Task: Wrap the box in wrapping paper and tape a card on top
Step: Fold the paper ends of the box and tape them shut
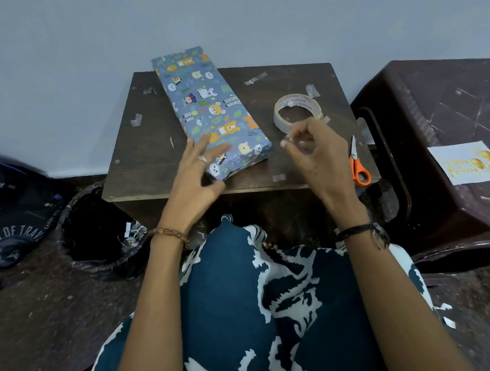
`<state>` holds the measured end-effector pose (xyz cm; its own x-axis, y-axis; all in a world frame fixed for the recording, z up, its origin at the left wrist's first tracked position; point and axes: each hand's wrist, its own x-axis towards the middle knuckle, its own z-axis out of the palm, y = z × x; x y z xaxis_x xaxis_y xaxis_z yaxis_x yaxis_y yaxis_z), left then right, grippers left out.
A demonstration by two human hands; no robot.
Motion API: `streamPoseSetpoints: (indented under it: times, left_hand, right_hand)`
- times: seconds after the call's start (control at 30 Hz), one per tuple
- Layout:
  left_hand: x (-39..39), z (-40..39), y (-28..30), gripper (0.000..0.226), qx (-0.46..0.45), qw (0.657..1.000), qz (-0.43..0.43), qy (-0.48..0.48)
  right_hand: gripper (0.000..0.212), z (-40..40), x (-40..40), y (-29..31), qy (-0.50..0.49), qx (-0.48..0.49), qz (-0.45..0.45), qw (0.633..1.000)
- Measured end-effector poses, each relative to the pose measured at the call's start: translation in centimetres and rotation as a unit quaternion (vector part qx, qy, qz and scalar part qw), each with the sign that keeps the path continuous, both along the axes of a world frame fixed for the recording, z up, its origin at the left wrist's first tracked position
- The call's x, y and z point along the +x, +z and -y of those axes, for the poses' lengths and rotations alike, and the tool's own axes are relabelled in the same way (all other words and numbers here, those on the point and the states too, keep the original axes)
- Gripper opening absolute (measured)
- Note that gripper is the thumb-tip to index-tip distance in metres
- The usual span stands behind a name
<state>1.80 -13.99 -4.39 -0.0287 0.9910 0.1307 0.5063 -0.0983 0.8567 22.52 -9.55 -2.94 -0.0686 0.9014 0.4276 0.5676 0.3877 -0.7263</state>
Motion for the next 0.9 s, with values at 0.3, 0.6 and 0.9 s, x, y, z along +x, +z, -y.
streamPoseSetpoints:
  times: [0.3, 0.6, 0.9]
  left_hand:
    - [-0.8, -0.5, -2.7, 0.026, 0.172, 0.979, -0.110, -0.015]
    - [-0.8, -0.3, -3.7, 0.017, 0.228, 0.955, -0.187, -0.005]
    - [-0.9, -0.2, -3.7, 0.015, 0.226, 0.961, -0.157, -0.008]
  right_hand:
    - [0.005, 2.0, -1.7, -0.1, 0.202, -0.083, 0.070, 0.973]
    - [0.005, 1.7, -3.2, -0.6, 0.232, -0.062, 0.078, 0.968]
    - [0.006, 2.2, -4.0, -1.2, 0.238, -0.025, 0.137, 0.961]
